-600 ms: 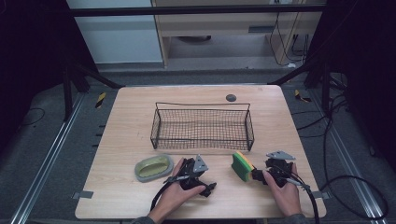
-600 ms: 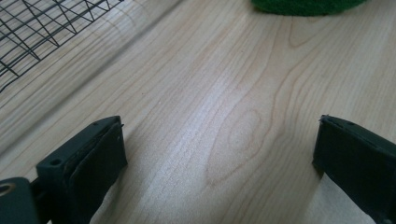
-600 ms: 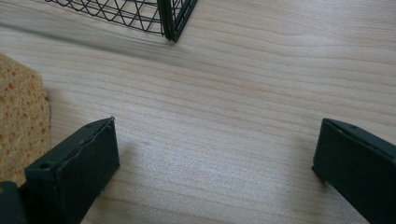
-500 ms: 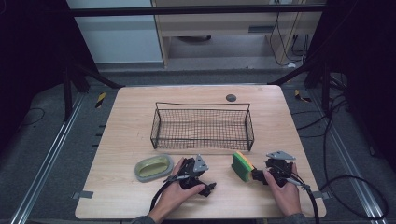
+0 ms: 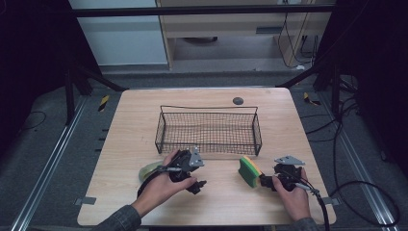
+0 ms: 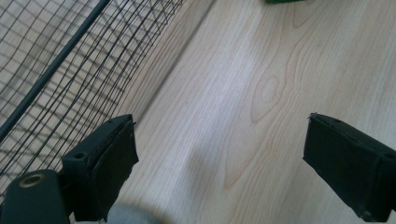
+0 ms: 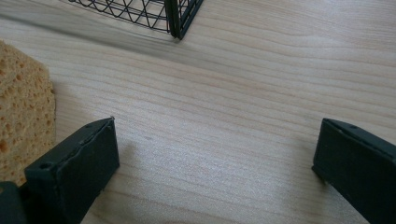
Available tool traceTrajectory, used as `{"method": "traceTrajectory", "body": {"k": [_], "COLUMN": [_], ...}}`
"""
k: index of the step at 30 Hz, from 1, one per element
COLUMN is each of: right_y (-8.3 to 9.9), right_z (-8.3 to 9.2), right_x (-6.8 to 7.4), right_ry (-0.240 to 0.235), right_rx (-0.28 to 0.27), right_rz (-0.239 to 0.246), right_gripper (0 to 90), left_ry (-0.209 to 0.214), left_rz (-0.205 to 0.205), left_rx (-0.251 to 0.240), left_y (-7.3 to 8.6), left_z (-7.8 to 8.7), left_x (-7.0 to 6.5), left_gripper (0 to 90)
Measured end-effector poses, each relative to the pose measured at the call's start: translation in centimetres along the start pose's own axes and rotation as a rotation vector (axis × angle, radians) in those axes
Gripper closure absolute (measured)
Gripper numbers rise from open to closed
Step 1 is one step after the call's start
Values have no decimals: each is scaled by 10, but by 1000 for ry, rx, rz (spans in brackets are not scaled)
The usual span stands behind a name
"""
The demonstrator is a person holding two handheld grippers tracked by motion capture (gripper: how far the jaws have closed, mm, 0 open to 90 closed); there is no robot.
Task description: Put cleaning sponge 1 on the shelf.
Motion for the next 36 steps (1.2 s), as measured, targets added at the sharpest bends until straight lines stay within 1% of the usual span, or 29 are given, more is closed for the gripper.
{"method": "traceTrajectory", "body": {"k": [1,3,5,8,9,10,11,12,13,14,15,16,18,19,20,21,22,24,26,27,28,29,31,32,33,36], "right_y": [0,0,1,1,2,2,2,3,3,4,4,4,4,4,4,4,5,5,5,5,5,4,4,4,4,5], "right_z": [0,0,0,1,2,2,2,3,3,3,3,4,4,4,4,5,5,5,5,5,5,5,5,5,5,5], "right_x": [0,0,0,1,1,1,1,1,1,1,1,2,1,1,1,2,2,1,2,2,2,2,2,1,2,1], "right_ry": [1,1,-1,-5,-8,-8,-8,-15,-14,-14,-14,-15,-17,-17,-15,-18,-19,-19,-20,-19,-20,-21,-23,-22,-23,-22], "right_rx": [0,0,0,0,2,2,2,3,2,5,5,7,6,6,4,5,3,5,3,4,7,10,11,12,10,4], "right_rz": [-2,-3,-1,0,3,5,5,9,7,9,9,6,8,8,13,8,11,12,12,12,11,8,10,13,11,13], "right_gripper": [5,5,5,5,5,5,5,5,5,5,5,5,5,5,5,5,4,5,5,5,5,4,4,4,5,5], "left_ry": [0,-33,-36,-39,-27,-12,-12,-35,-35,-40,-40,-52,-70,-70,-76,-76,-75,-60,-64,-61,-61,-54,-53,-54,-67,-72], "left_rz": [-11,-55,-64,-66,-56,-81,-81,-92,-92,-87,-87,-92,-91,-91,-90,-84,-77,-64,-68,-70,-65,-68,-72,-79,-86,-67], "left_rx": [19,64,86,97,94,87,87,99,99,109,109,132,165,165,176,191,195,206,209,217,215,218,225,238,251,250], "left_y": [0,1,2,1,1,2,2,4,4,8,8,13,20,20,24,28,31,38,42,44,45,46,46,47,48,49], "left_z": [2,6,10,15,17,21,21,24,24,27,27,28,28,28,28,29,30,34,39,42,44,49,51,52,54,55], "left_x": [2,8,13,19,21,24,24,29,29,36,36,43,50,50,54,57,60,64,68,70,73,76,78,80,84,88], "left_gripper": [86,84,70,63,59,49,46,46,46,47,48,54,62,78,78,90,107,121,138,146,151,174,187,190,204,203]}}
Point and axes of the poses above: each handheld gripper's, and its own axes: z roughly backward along the jaws, y roughly out of its underside, x roughly to its left, the point moved 5 cm from there along -z, roughly forward along the jaws, and after that the axes turned 12 degrees about -y, right-handed, at the moved point
